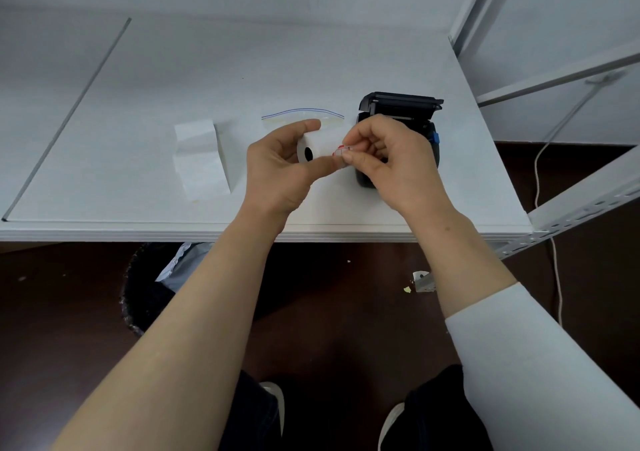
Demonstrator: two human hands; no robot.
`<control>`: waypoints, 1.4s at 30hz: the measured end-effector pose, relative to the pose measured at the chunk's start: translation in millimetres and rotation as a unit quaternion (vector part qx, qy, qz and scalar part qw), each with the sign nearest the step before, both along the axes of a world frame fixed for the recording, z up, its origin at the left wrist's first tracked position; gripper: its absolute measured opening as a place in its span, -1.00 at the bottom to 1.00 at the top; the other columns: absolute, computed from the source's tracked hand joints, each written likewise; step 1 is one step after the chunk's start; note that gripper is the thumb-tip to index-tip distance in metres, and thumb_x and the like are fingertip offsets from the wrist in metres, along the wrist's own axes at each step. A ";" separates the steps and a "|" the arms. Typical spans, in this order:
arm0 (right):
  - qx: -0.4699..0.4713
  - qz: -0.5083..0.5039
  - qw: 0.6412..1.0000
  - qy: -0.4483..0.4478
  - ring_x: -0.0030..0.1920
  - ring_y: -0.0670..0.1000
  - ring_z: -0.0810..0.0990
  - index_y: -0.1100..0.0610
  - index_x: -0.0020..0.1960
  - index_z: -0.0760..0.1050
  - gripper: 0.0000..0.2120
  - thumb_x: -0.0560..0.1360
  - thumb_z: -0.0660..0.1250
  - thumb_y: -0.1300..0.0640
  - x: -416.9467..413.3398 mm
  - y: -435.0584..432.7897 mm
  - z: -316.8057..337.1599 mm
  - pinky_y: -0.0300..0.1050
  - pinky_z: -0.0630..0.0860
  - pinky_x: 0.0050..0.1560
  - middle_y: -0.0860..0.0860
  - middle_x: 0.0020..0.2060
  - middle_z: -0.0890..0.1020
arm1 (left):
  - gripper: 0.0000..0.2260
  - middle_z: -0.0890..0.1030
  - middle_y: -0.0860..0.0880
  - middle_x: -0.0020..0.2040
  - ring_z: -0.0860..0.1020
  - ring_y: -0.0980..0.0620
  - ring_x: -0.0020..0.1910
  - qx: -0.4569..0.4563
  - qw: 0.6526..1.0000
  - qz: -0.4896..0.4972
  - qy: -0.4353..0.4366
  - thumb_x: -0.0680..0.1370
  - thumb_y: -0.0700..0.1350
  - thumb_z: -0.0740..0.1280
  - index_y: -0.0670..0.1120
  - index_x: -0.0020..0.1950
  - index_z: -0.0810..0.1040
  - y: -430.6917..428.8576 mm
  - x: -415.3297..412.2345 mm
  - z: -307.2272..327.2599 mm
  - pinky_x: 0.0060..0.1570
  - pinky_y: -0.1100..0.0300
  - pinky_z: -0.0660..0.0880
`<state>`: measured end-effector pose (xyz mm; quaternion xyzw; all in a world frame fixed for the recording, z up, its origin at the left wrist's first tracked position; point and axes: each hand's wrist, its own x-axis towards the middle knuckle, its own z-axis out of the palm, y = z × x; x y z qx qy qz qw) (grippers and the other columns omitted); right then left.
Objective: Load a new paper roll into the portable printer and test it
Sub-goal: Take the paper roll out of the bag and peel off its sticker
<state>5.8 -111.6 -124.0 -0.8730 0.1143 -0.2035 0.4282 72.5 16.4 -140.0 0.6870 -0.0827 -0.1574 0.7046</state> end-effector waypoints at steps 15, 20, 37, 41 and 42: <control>-0.014 0.023 1.000 0.016 -0.17 0.02 0.59 0.17 -0.12 0.58 -0.94 0.41 0.41 0.22 1.6 -1.4 2.5 -0.18 0.54 -0.07 0.05 -0.21 0.63 | -0.42 0.57 0.02 -0.23 0.54 -0.06 -0.11 0.009 1.000 0.001 0.005 0.07 -0.02 0.60 -0.04 0.07 0.63 -0.3 -1.0 -0.4 0.14 -0.16 0.55; 0.026 -0.004 1.000 0.009 -0.18 0.04 0.60 0.12 -0.18 0.52 -0.91 0.40 0.43 0.23 0.7 -1.8 1.8 -0.19 0.54 -0.10 -0.13 -0.32 0.57 | -0.48 0.51 0.07 -0.30 0.47 -0.03 -0.17 0.007 1.000 0.001 -0.003 0.15 -0.09 0.60 -0.07 0.08 0.63 -2.5 -0.6 -0.3 0.15 -0.20 0.53; -0.112 0.015 0.993 0.019 -0.20 -0.09 0.45 0.16 -0.09 0.55 -0.95 0.47 0.33 0.22 -0.8 -1.1 1.6 -0.33 0.38 -0.15 -0.03 -0.16 0.50 | -0.48 0.54 0.01 -0.22 0.50 -0.05 -0.16 0.011 0.999 -0.033 0.014 0.16 -0.07 0.58 -0.03 0.10 0.60 3.9 -2.4 6.9 0.13 -0.05 0.57; -0.121 0.012 0.992 0.029 -0.15 -0.08 0.45 0.16 -0.05 0.52 -0.94 0.49 0.30 0.22 -1.6 -1.1 3.1 -0.27 0.38 -0.15 -0.02 -0.13 0.49 | -0.68 0.55 -0.11 -0.06 0.60 -0.03 -0.11 -0.029 0.996 -0.054 0.068 0.39 -0.23 0.46 -0.10 0.13 0.57 7.1 -2.3 10.7 0.06 0.07 0.60; -0.125 0.012 0.992 0.031 -0.14 -0.08 0.44 0.16 -0.05 0.51 -0.94 0.49 0.29 0.22 -1.7 -1.0 3.6 -0.23 0.40 -0.14 -0.02 -0.12 0.48 | -0.71 0.55 -0.11 -0.03 0.61 -0.03 -0.09 -0.032 0.995 -0.053 0.074 0.42 -0.25 0.44 -0.10 0.12 0.57 6.8 -2.3 11.4 0.05 0.07 0.61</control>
